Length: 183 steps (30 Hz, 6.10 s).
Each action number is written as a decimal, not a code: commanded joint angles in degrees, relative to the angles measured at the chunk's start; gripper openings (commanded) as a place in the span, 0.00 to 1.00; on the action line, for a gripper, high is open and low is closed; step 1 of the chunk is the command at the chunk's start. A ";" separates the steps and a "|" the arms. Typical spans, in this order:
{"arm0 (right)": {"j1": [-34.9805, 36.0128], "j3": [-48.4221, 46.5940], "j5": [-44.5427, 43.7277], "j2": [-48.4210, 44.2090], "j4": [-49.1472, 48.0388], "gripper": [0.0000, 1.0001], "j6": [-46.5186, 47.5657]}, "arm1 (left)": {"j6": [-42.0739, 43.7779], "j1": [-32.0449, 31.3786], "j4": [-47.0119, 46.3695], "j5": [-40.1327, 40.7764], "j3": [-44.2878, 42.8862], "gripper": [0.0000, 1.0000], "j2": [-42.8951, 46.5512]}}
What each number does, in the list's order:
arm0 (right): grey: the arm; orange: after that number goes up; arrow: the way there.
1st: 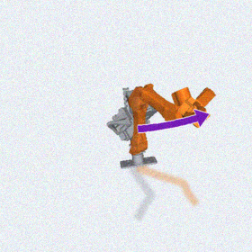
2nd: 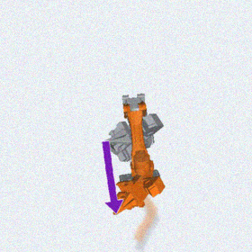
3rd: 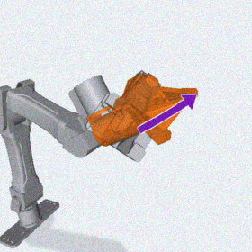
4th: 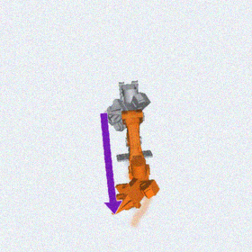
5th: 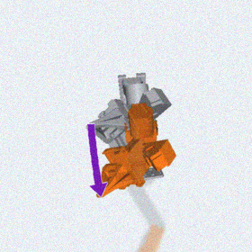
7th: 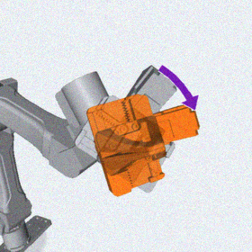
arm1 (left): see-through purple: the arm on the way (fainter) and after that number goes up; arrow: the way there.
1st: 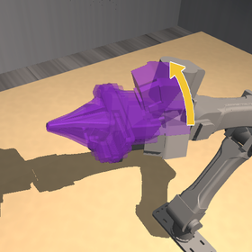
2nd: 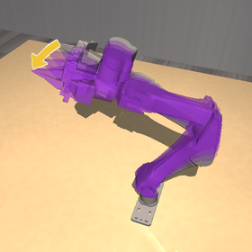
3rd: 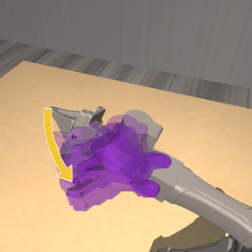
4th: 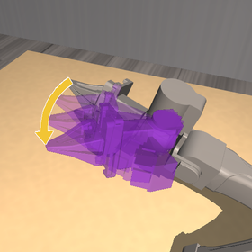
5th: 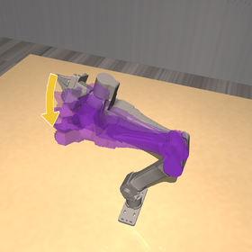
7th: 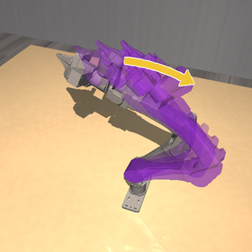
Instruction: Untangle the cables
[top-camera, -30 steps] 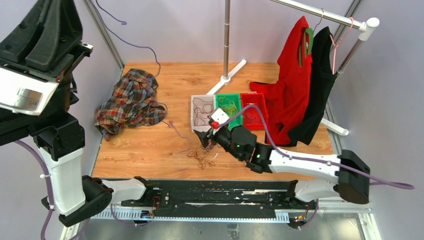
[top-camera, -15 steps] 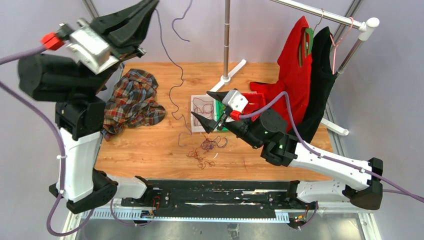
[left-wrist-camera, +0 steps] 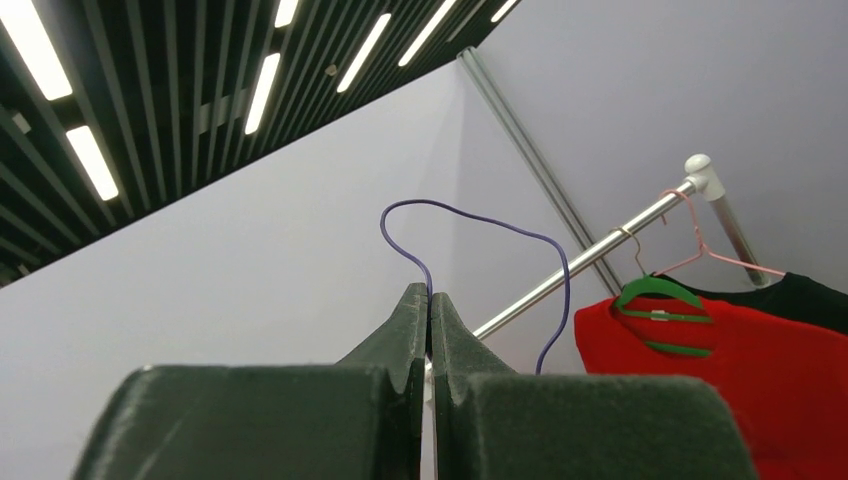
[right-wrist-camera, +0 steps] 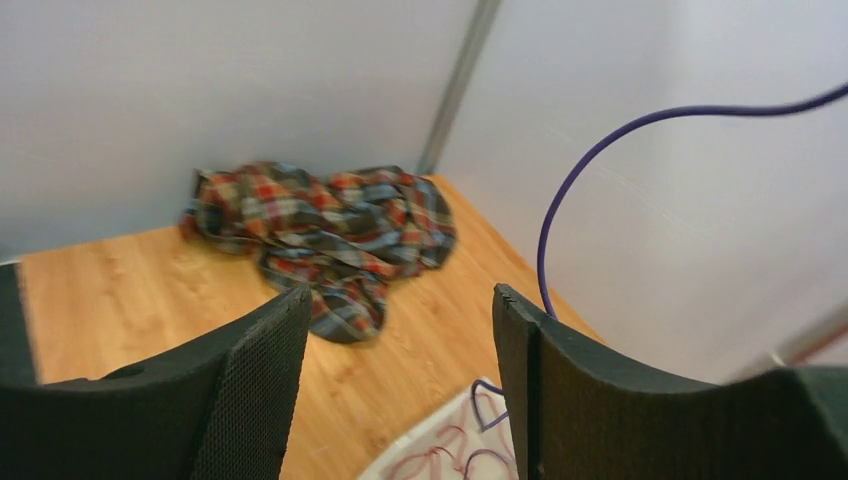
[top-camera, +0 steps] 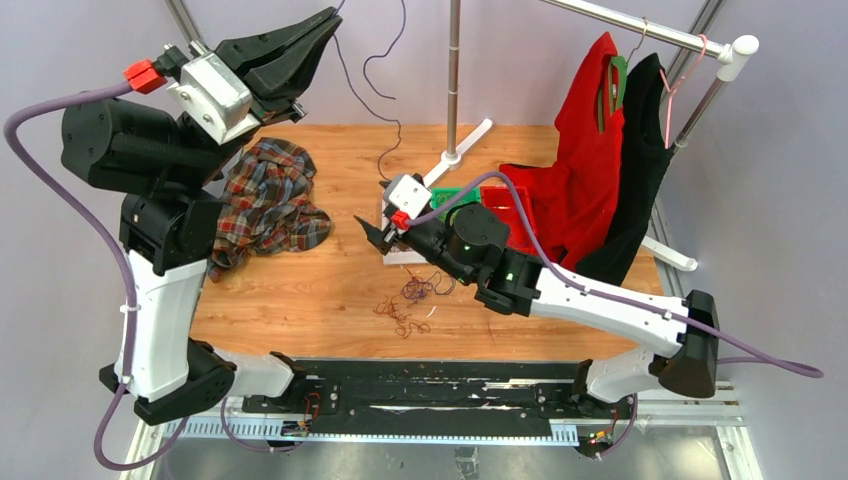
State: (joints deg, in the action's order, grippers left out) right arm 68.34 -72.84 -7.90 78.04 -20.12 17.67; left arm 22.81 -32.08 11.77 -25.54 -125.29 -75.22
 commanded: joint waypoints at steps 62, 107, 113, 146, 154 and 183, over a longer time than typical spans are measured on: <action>-47.11 15.30 1.69 -10.28 0.75 0.37 -14.51 | -1.50 -7.29 -8.67 -0.29 3.97 0.00 -20.27; -51.88 3.99 7.81 -12.19 3.73 0.21 -15.04 | -3.15 -5.75 -17.02 3.95 9.83 0.00 -20.21; -51.88 5.59 10.24 -11.33 4.27 0.21 -17.51 | -3.64 -5.59 -17.18 3.11 14.42 0.00 -18.69; -51.88 26.23 -12.84 -24.69 11.22 0.54 -23.76 | -10.81 -9.23 -9.27 4.55 6.94 0.00 -42.43; -51.86 26.21 -13.33 -21.84 11.98 0.52 -24.34 | 2.80 -9.19 -8.38 8.20 19.23 0.00 -38.67; -51.85 29.01 -18.97 -19.51 10.03 0.47 -26.11 | 19.59 -14.72 14.01 14.13 5.91 0.00 -61.34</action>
State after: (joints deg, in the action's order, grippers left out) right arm 17.47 -44.01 -23.66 59.02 -8.75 -8.34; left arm 41.87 -46.30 24.34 -13.19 -118.08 -137.03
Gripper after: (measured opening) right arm 0.474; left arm 0.017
